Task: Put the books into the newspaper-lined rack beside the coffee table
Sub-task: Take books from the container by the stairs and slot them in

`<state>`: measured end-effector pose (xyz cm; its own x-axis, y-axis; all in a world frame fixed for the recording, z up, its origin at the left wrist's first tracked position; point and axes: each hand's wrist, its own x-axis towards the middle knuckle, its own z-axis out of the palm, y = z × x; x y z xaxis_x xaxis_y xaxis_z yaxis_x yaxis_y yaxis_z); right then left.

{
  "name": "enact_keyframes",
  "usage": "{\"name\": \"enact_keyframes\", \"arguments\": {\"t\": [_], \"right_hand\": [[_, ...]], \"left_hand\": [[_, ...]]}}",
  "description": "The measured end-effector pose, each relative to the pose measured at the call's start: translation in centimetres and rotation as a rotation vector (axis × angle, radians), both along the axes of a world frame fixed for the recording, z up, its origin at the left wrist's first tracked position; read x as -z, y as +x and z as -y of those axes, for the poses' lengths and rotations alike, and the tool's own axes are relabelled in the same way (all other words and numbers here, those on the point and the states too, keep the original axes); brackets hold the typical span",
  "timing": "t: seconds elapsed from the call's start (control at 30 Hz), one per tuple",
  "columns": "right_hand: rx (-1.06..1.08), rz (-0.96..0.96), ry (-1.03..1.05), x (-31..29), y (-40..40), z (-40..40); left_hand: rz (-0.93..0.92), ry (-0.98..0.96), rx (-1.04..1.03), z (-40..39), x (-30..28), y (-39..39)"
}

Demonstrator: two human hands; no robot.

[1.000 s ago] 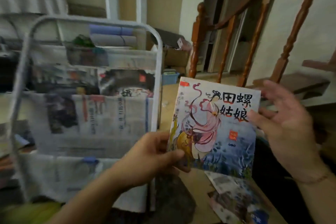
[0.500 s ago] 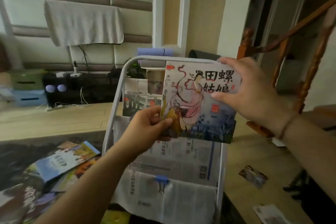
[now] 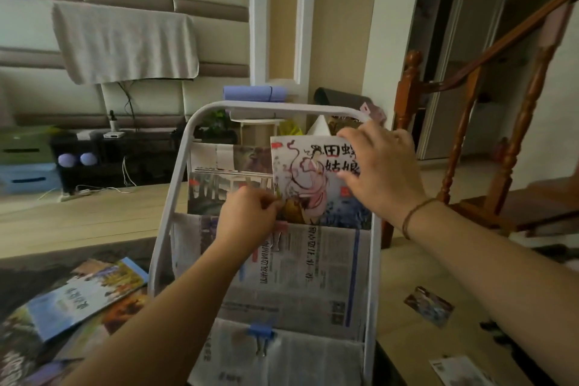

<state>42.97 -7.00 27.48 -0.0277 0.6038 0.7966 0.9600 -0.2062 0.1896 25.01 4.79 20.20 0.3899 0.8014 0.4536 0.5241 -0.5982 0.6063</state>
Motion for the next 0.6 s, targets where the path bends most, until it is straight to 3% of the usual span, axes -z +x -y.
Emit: {"name": "enact_keyframes", "arguments": {"t": [0.23, 0.43, 0.6], "right_hand": [[0.154, 0.046, -0.007, 3.6, 1.0, 0.4], [0.223, 0.013, -0.054, 4.0, 0.7, 0.6], [0.307, 0.034, -0.192, 3.9, 0.1, 1.0]], "left_hand": [[-0.147, 0.005, -0.036, 0.3, 0.6, 0.1], [-0.114, 0.028, -0.071, 0.1, 0.6, 0.2], [-0.293, -0.016, -0.069, 0.2, 0.3, 0.4]]}}
